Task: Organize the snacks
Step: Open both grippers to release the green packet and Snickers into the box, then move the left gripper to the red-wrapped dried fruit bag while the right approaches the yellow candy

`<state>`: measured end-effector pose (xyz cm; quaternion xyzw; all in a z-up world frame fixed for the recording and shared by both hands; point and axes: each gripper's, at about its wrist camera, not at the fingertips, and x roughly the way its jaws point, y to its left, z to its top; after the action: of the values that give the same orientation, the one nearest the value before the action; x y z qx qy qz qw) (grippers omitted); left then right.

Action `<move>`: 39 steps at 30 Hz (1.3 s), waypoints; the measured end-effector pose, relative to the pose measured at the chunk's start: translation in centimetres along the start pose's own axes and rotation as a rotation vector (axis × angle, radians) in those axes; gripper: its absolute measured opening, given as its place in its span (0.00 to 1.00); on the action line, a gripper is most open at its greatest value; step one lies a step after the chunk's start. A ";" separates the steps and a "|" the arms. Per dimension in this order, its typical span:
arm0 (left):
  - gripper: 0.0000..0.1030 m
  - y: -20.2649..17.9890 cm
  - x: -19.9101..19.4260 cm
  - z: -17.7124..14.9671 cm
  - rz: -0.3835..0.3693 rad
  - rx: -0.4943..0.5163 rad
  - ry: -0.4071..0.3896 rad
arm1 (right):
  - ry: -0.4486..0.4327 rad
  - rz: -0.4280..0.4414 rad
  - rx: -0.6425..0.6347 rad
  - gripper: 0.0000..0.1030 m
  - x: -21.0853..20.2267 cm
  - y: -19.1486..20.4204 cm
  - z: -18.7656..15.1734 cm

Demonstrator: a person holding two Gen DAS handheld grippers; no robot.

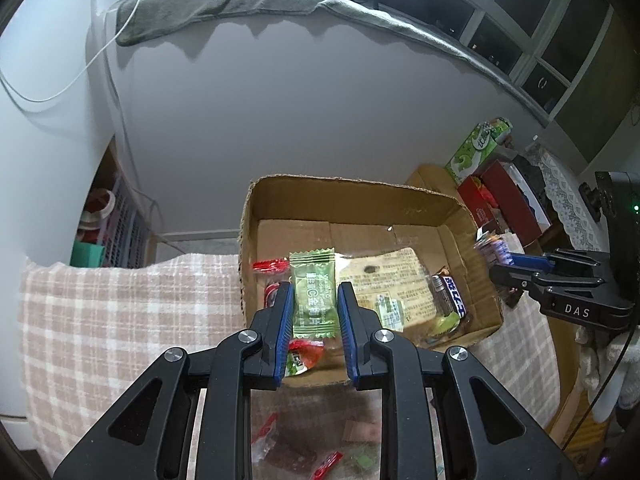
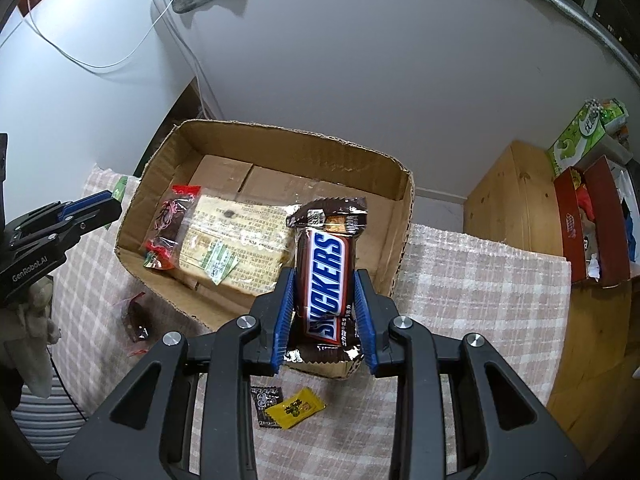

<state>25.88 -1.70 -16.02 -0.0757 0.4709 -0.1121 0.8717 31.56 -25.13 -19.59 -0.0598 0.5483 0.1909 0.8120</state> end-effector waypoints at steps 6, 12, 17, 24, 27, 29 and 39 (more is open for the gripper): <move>0.38 0.1 0.1 0.2 0.008 0.001 -0.004 | -0.046 -0.001 0.013 0.76 -0.7 -0.3 0.5; 0.38 0.4 -0.2 0.1 0.004 -0.008 -0.010 | -0.040 -0.015 0.009 0.76 -0.6 -0.2 0.3; 0.38 0.9 -1.0 -0.1 0.005 -0.018 -0.021 | -0.053 -0.013 0.019 0.76 -0.9 -0.2 -0.4; 0.38 1.8 -2.9 -1.4 0.008 -0.037 -0.037 | -0.085 0.024 0.052 0.76 -2.1 -0.2 -1.8; 0.38 2.6 -3.7 -2.5 0.010 -0.065 -0.036 | -0.098 0.023 0.059 0.76 -2.6 -0.3 -2.6; 0.38 3.1 -4.1 -3.4 0.011 -0.084 -0.032 | -0.102 0.017 0.071 0.76 -3.0 -0.4 -3.3; 0.38 4.7 -5.5 -7.7 0.031 -0.150 -0.002 | -0.035 -0.047 0.136 0.76 -3.3 -1.3 -7.2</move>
<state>17.15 4.08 -16.91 -0.1338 0.4781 -0.0630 0.8658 24.77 -29.35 -19.56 -0.0139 0.5444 0.1350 0.8278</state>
